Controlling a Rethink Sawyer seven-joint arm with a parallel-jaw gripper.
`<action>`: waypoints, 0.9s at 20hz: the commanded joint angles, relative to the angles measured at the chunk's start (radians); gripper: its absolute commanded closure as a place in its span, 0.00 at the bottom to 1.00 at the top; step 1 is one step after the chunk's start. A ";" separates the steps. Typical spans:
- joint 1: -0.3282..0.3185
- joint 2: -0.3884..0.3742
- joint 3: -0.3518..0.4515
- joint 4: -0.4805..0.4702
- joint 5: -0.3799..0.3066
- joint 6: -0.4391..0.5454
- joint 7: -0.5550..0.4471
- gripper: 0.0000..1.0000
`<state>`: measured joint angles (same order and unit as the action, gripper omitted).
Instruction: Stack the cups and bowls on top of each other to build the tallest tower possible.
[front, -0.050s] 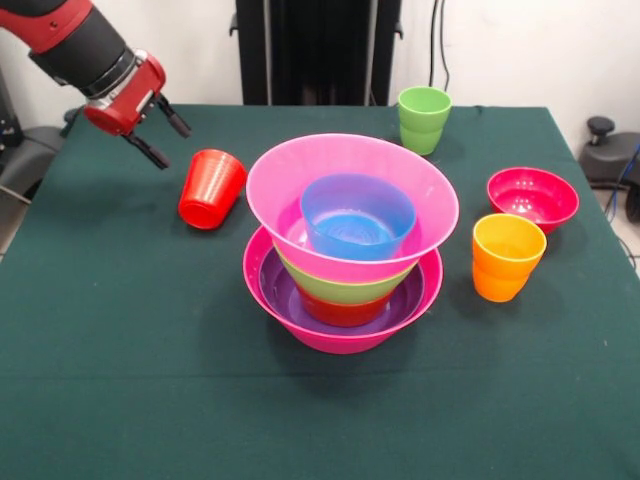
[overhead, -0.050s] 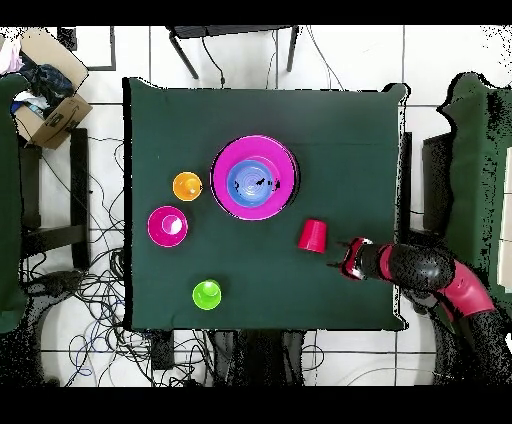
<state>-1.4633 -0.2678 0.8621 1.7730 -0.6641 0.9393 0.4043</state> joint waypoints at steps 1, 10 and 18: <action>-0.011 0.047 -0.039 0.066 -0.095 -0.164 -0.022 0.00; -0.036 0.029 -0.068 0.089 -0.125 -0.288 0.045 0.00; -0.023 0.020 -0.093 0.108 -0.120 -0.266 0.035 0.00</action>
<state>-1.5378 -0.2643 0.8421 1.8561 -0.7228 0.7056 0.4043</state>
